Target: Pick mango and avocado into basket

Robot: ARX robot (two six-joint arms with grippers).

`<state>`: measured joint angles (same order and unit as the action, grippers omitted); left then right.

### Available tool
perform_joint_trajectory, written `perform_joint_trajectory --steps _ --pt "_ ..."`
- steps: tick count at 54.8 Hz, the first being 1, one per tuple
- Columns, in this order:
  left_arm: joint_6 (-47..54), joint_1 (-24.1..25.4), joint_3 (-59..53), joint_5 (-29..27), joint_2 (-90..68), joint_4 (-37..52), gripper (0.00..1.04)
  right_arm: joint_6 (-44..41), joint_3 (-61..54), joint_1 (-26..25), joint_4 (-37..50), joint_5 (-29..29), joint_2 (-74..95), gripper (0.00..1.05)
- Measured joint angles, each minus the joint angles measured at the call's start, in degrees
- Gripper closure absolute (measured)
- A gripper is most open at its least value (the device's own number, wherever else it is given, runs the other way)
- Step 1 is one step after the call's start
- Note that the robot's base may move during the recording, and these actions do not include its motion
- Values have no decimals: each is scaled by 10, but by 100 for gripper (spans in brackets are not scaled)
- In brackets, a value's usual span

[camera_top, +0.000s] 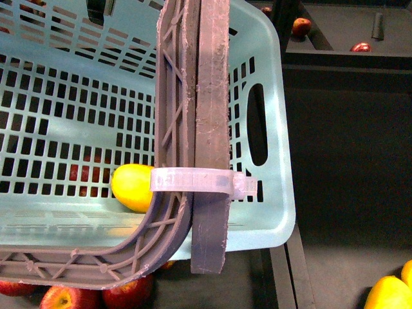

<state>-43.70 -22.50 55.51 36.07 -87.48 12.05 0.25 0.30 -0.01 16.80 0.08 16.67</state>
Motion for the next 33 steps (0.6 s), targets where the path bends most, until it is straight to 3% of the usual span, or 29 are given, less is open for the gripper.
perform_joint_trajectory --steps 26,33 --pt "0 0 0 0 0 0 98 0 0 0 -67 0 -67 102" --pt "0 0 0 0 0 0 98 0 0 0 -163 -1 -151 102"
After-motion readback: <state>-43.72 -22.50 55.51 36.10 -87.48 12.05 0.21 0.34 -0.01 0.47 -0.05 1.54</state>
